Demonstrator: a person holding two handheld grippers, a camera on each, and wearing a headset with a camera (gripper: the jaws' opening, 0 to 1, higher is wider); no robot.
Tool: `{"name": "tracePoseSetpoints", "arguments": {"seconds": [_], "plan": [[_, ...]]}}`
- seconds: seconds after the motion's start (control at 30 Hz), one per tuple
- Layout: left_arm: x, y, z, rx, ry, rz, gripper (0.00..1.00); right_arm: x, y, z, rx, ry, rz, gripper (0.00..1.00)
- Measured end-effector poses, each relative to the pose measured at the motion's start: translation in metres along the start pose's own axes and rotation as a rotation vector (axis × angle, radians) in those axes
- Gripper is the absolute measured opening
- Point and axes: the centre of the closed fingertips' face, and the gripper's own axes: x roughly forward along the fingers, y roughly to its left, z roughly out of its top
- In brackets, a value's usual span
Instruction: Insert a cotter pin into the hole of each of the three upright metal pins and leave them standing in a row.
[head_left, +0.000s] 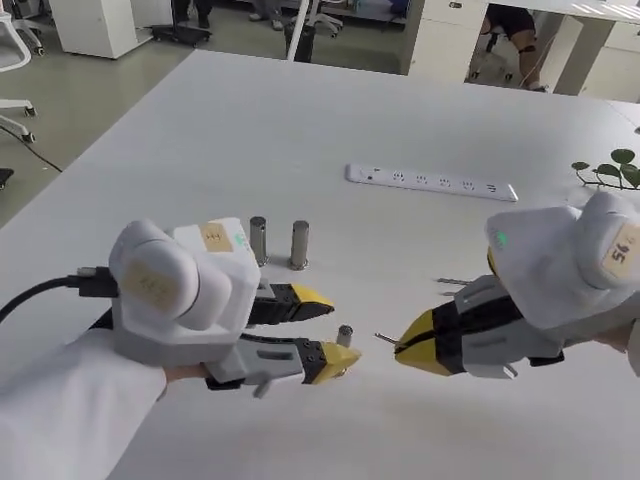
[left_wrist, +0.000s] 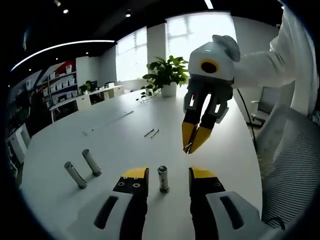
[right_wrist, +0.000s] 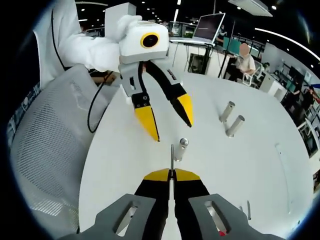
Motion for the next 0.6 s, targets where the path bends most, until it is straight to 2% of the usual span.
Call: {"name": "tracePoseSetpoints", "arguments": {"seconds": [0.1, 0.27, 0.37, 0.6], "plan": [[0.005, 0.0, -0.011, -0.015, 0.018, -0.004, 0.31, 0.004, -0.004, -0.003, -0.001, 0.022, 0.008, 0.0], [0.013, 0.002, -0.02, -0.055, 0.019, -0.007, 0.32, 0.012, -0.005, -0.009, -0.005, 0.051, 0.044, 0.0], [0.018, 0.003, -0.023, -0.045, 0.028, -0.002, 0.31, 0.015, -0.006, -0.011, -0.008, 0.07, 0.055, 0.0], [0.027, 0.005, -0.03, -0.023, 0.048, -0.027, 0.29, 0.023, -0.009, -0.017, -0.013, 0.125, 0.067, 0.0]]}}
